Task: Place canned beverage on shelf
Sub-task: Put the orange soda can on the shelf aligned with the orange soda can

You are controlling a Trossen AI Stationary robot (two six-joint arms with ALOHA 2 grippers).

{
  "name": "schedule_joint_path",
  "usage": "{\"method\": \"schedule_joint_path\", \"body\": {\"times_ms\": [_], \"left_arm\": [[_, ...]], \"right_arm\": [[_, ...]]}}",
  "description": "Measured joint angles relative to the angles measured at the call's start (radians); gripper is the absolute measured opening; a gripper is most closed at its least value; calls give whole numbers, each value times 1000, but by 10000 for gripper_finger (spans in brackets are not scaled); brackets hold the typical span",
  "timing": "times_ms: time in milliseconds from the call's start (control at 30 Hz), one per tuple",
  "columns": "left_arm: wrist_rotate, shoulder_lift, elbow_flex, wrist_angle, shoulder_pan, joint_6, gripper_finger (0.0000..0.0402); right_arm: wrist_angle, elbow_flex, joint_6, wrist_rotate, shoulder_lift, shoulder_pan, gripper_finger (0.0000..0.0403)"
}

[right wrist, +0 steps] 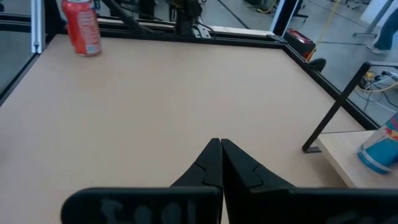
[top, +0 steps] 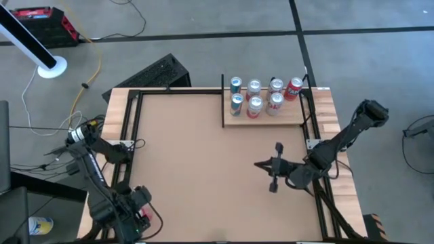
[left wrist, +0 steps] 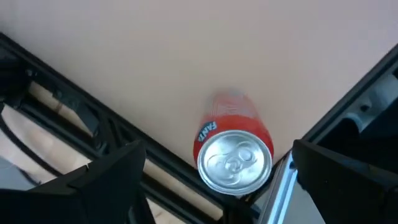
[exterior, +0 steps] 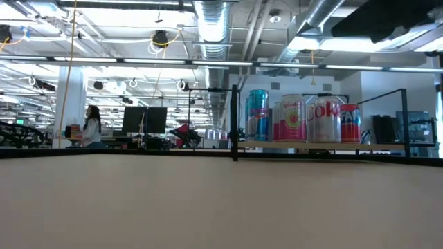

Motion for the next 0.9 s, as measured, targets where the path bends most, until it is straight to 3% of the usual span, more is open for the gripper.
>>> {"method": "schedule_joint_path", "body": {"times_ms": [333,900], "left_arm": [[95,-10,-129,151,18,22,391],[153,-10,-318,416,25,44,391]], "right_arm": [[-2,0,-1,0,0,27,21],[-1,0,-43,2,0,21,21]]}}
